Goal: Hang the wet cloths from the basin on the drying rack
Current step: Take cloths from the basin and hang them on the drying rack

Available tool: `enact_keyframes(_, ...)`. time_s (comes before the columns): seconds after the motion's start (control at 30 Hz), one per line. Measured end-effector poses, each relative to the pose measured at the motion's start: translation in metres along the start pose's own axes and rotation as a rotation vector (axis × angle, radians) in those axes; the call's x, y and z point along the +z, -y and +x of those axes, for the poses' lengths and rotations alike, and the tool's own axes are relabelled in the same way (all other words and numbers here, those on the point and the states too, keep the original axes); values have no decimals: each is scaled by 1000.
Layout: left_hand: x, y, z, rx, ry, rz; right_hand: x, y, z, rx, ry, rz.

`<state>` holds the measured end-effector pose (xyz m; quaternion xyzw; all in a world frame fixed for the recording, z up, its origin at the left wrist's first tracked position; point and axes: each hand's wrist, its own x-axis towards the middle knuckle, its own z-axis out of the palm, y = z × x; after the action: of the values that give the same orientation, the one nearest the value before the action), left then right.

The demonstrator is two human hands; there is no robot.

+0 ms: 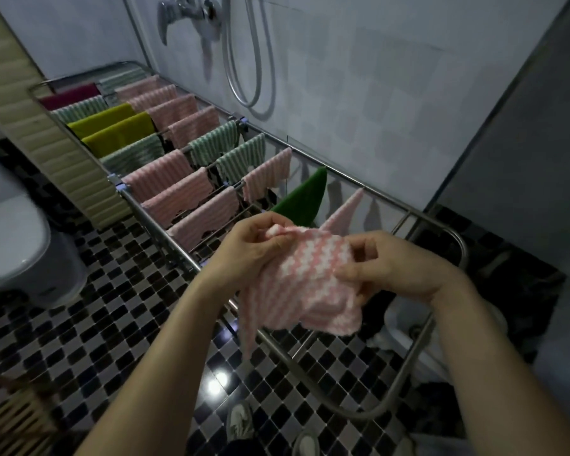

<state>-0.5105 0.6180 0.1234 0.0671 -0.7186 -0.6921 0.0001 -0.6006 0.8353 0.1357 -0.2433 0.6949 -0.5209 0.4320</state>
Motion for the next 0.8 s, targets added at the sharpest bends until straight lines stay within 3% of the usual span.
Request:
enact_keyframes(0.13, 3, 22, 2, -66, 22, 117, 11, -35, 1, 187, -7, 22)
enact_keyframes(0.3, 11, 77, 19, -270, 122, 312, 19, -98, 24, 376, -346, -245)
enact_keyframes(0.47, 24, 109, 28, -115, -85, 597, 23, -123, 36, 335, -591, -481)
enact_keyframes(0.6, 28, 106, 24, 17, -110, 792, 21, -125, 35, 329, -684, -587)
enact_keyframes(0.8, 38, 104, -15, -92, 364, 1073, 19, -129, 37, 290, -712, -665)
